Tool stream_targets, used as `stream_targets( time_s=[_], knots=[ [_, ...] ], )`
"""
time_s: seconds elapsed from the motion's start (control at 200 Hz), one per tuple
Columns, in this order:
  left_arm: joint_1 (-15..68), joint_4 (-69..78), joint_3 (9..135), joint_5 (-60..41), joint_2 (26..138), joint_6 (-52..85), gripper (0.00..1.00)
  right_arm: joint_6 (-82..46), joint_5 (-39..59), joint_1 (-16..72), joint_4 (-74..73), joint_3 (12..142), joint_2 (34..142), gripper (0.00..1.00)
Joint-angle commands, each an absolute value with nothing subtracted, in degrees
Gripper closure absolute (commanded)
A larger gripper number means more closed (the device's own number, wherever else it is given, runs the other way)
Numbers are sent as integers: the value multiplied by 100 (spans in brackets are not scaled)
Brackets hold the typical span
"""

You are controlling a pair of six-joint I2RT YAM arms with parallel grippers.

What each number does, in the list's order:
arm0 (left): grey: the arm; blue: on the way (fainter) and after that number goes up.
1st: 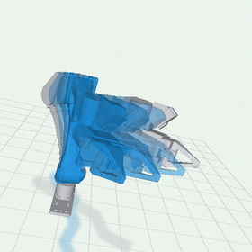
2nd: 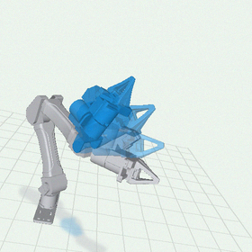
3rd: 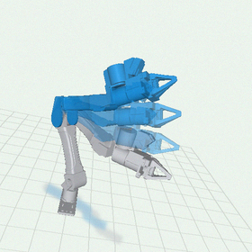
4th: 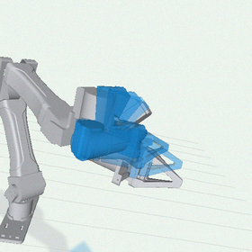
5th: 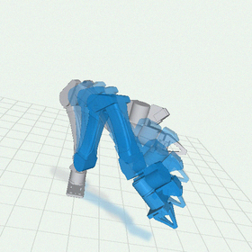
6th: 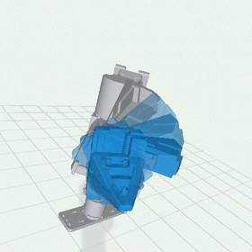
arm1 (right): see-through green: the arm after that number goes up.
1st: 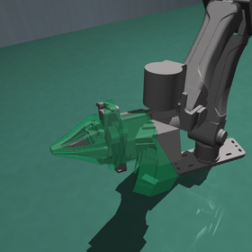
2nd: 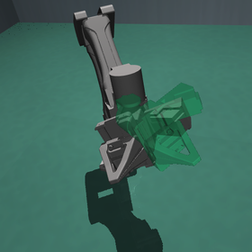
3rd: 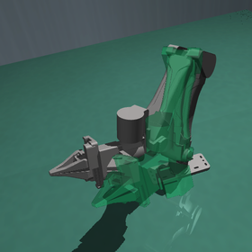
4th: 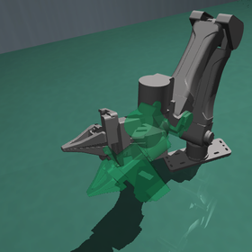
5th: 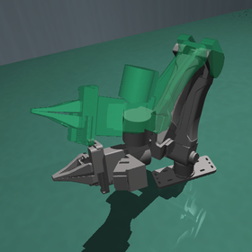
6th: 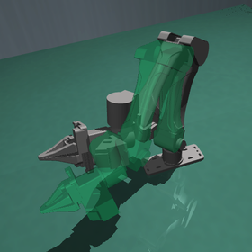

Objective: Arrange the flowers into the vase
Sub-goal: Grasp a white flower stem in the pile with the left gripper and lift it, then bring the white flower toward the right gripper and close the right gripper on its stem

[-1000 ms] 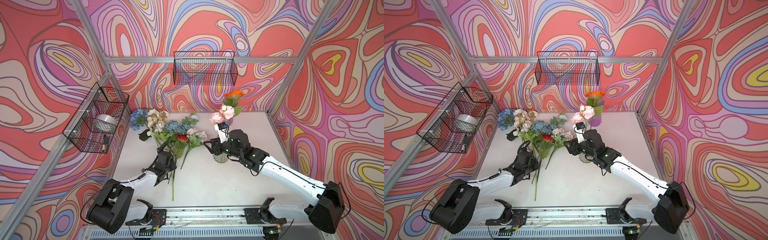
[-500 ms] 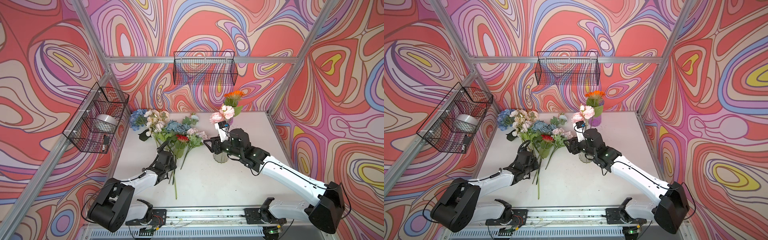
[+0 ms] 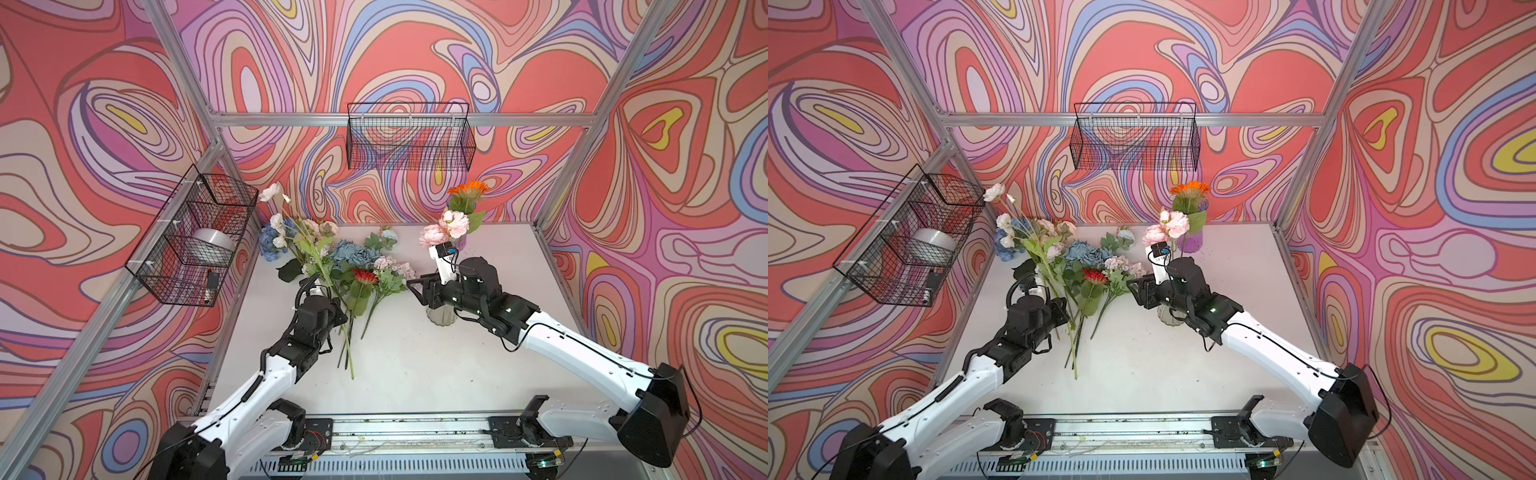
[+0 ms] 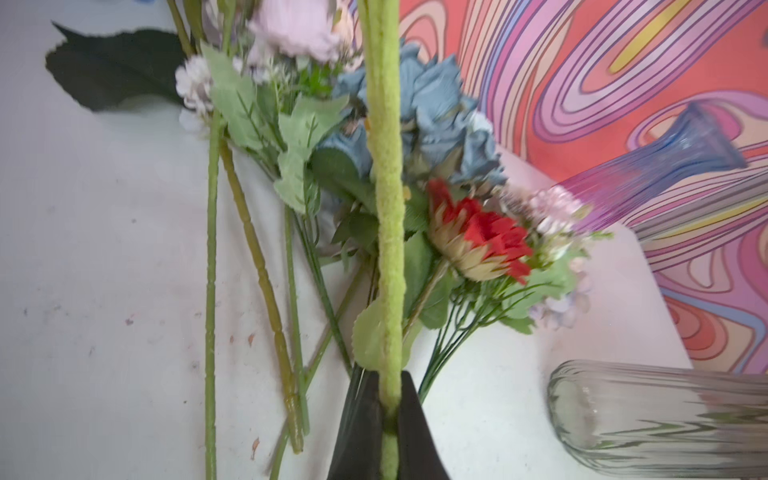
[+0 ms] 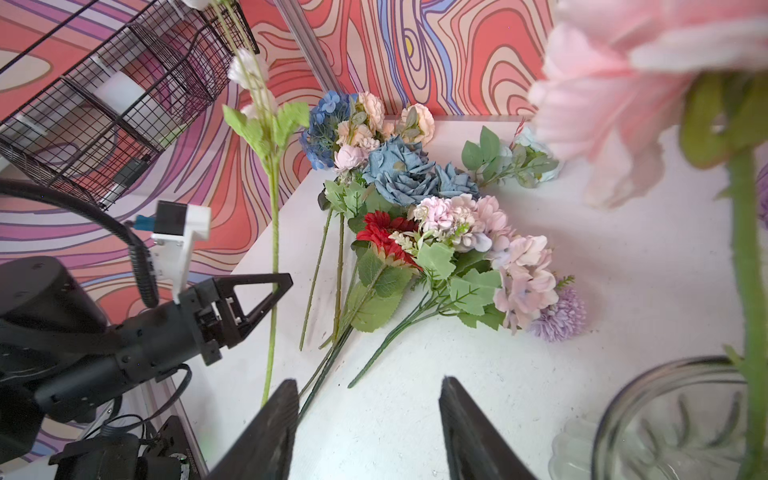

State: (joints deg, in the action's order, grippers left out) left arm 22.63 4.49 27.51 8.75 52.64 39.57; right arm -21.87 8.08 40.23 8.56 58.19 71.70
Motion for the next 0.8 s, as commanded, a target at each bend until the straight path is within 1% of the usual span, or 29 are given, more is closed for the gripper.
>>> stream_targets(
  time_s=[0.0,0.07,0.225,0.476,0.621,0.791],
  knots=[
    [2374,528,3135,1044,4945,3560,100,-2092,732,4061,758,6009,7060,43],
    [2558,737,3273,1066,4827,3228,100,-2058,773,4064,709,6067,7058,43],
    [3324,1431,3533,1126,4849,2174,100,-1927,945,4100,680,6282,7026,43],
    [4368,2100,4101,839,5599,812,100,-1897,1235,4176,528,6420,6842,42],
    [4742,2293,4369,754,5969,442,100,-1954,1371,4181,325,6270,6679,40],
    [4949,2482,4462,751,6150,383,100,-2038,1208,4180,56,6032,6557,40]
  ],
)
